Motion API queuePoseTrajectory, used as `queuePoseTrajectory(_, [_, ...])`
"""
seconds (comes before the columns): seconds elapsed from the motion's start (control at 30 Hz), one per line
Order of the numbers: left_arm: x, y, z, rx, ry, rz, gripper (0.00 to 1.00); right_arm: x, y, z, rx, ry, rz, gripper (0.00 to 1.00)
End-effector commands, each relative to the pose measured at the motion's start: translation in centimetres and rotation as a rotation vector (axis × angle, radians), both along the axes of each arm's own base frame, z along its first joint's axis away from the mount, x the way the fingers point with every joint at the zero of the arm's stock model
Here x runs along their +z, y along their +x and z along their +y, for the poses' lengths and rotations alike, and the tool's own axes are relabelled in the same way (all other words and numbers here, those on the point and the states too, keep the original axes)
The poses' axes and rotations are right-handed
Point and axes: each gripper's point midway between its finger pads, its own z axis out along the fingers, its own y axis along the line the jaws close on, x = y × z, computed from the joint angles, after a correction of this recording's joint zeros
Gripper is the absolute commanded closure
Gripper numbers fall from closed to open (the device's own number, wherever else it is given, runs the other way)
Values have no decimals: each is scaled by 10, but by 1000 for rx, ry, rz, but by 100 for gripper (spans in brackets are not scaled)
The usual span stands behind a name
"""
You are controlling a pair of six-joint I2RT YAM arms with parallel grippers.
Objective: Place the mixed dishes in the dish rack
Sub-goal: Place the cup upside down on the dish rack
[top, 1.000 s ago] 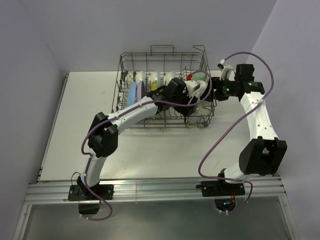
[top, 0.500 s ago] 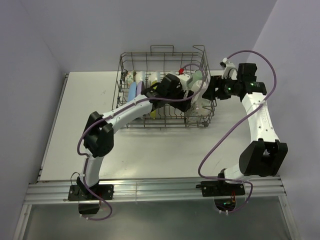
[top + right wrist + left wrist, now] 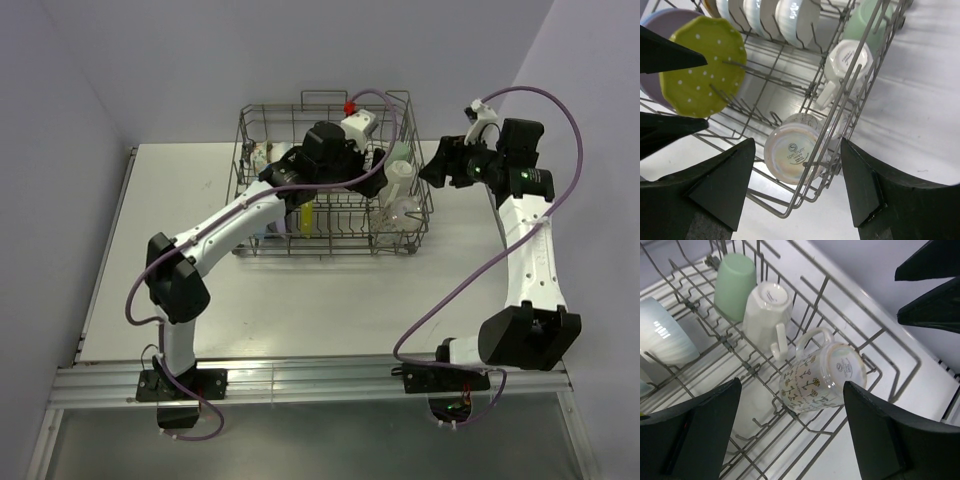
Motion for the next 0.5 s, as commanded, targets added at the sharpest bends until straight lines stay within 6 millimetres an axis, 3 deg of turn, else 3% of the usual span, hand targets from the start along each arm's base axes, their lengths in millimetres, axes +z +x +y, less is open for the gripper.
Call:
queuePoseTrajectory(0.0, [102,-7,19,32,-189,-132,9,52,2,-3,-26,-7,-179,23])
queuePoseTrajectory(0.07, [119,-7,31,71,-220,-146,7,65,4,-8,-76,-1,-220,23])
queuePoseTrajectory(0.2, [165,-28,68,126,-298,-214,4,85,5,-23,-217,16,-273,23])
queuePoseTrajectory(0.27, [180,-30,88,188,-326,-254,1,88,3,-28,-260,12,-286,17])
queuePoseTrajectory(0.3, [186,-38,107,231,-337,-270,1,87,2,-31,-277,7,-281,11])
queuePoseTrajectory(0.47, [196,-58,158,340,-372,-304,1,81,-8,-49,-398,-25,-249,8])
